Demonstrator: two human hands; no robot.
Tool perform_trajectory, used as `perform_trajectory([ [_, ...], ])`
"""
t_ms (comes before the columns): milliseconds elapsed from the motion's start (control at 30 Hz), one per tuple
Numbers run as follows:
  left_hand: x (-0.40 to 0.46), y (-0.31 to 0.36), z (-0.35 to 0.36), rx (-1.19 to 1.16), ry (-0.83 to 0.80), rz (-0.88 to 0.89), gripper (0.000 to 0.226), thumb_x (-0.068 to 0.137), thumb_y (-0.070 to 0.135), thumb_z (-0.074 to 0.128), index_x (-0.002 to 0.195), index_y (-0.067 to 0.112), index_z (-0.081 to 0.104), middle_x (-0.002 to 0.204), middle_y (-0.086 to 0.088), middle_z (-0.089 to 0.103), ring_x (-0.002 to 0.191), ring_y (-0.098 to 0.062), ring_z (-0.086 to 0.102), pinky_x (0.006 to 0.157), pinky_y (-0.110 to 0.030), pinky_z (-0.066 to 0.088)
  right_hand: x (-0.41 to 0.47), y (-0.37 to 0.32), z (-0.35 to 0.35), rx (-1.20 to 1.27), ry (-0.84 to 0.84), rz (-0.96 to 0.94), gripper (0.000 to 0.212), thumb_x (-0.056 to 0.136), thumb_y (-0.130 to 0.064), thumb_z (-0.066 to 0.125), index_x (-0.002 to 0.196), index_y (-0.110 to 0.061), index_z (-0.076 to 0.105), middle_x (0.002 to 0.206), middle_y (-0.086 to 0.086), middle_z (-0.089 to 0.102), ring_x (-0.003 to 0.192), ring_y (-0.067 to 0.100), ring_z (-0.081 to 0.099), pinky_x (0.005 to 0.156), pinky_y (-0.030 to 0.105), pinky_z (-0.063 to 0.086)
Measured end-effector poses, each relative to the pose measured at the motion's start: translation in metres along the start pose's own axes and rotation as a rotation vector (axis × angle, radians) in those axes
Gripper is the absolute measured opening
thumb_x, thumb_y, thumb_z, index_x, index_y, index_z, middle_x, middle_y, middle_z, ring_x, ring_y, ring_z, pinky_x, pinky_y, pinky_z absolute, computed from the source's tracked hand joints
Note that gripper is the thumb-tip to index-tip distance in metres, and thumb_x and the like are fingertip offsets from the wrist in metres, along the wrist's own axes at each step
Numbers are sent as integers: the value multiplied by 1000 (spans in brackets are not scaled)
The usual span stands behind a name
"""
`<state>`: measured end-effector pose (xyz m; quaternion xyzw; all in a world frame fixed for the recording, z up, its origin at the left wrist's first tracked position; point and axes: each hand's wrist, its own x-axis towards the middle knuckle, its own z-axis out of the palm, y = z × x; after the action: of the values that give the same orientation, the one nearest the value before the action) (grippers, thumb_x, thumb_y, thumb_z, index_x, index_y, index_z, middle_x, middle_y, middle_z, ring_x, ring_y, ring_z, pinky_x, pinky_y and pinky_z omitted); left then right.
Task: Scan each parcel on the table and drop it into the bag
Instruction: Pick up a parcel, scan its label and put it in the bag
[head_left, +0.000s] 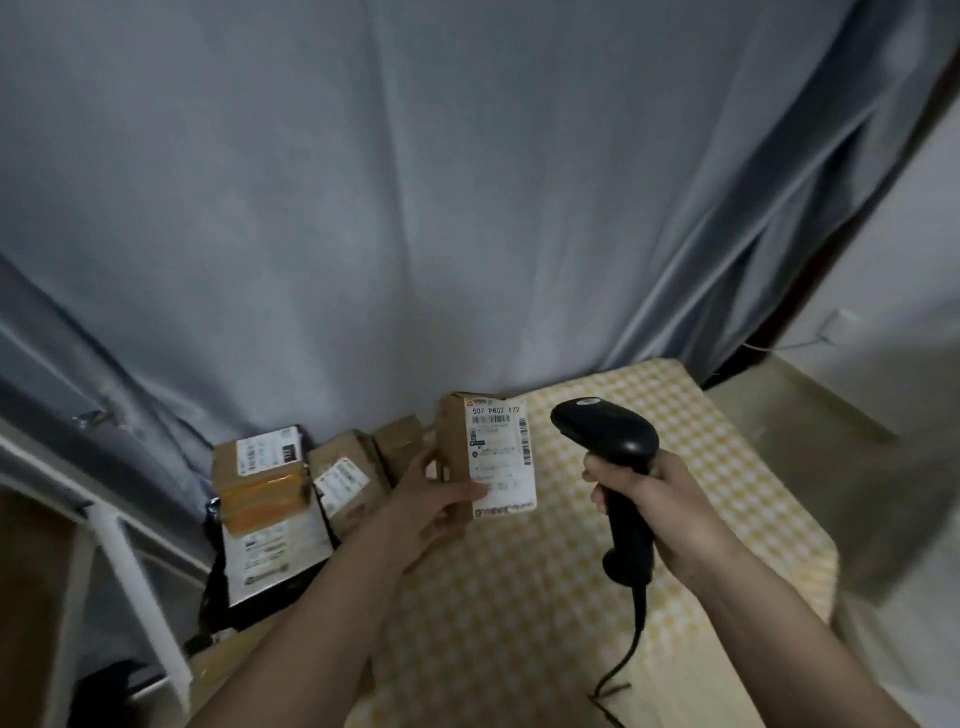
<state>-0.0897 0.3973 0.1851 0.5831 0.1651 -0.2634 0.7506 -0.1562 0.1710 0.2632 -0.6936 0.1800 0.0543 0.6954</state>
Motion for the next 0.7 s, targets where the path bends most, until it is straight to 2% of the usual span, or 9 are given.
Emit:
perform_trajectory([
  [133, 11, -8, 42, 156, -23, 44, 89, 64, -9, 83, 137, 15, 40, 121, -13, 65, 104, -30, 67, 82, -46, 59, -6, 4, -46, 33, 66, -5, 28, 85, -10, 68, 94, 15, 61, 74, 20, 59, 64, 25, 52, 71, 38, 42],
  [233, 20, -10, 84, 258, -40, 32, 92, 53, 4, 90, 134, 6, 46, 118, -11, 67, 100, -23, 68, 67, -30, 58, -12, 5, -86, 52, 85, -5, 26, 85, -9, 68, 96, 13, 62, 75, 19, 58, 63, 23, 51, 70, 36, 43],
  [267, 23, -13, 104, 281, -44, 21, 92, 50, 8, 90, 131, 5, 47, 116, -11, 66, 96, -23, 67, 65, -29, 56, -16, 5, -105, 54, 101, -6, 25, 85, -9, 68, 95, 13, 62, 74, 19, 58, 62, 22, 51, 69, 35, 43],
  [367, 32, -24, 173, 314, -81, 15, 77, 63, 5, 86, 126, 9, 41, 109, -7, 62, 87, -20, 62, 73, -34, 52, -24, 6, -167, 78, 166, -11, 26, 84, -9, 69, 95, 13, 62, 75, 18, 57, 63, 21, 52, 69, 35, 44],
  [400, 37, -29, 196, 333, -99, 14, 74, 69, 5, 83, 128, 11, 40, 110, -6, 61, 88, -20, 62, 78, -36, 52, -26, 8, -189, 95, 198, -11, 28, 84, -9, 69, 96, 14, 61, 75, 18, 57, 64, 22, 52, 69, 35, 44],
  [500, 51, -44, 266, 386, -158, 4, 78, 69, 10, 83, 132, 14, 39, 119, -8, 60, 97, -23, 62, 88, -43, 51, -31, 17, -253, 144, 289, -1, 28, 84, -7, 69, 98, 15, 59, 76, 17, 56, 63, 21, 52, 66, 33, 45],
  [633, 67, -70, 354, 434, -237, 2, 67, 78, 12, 79, 132, 21, 39, 123, -4, 57, 105, -23, 61, 86, -47, 54, -38, 29, -333, 179, 351, 27, 24, 85, -6, 68, 99, 12, 60, 77, 18, 53, 62, 21, 51, 62, 29, 45],
  [700, 75, -87, 403, 462, -276, 13, 61, 82, 9, 74, 130, 22, 39, 119, -1, 55, 102, -22, 61, 75, -43, 58, -42, 34, -376, 183, 376, 39, 20, 85, -7, 67, 95, 9, 62, 74, 17, 52, 61, 20, 50, 59, 25, 45],
])
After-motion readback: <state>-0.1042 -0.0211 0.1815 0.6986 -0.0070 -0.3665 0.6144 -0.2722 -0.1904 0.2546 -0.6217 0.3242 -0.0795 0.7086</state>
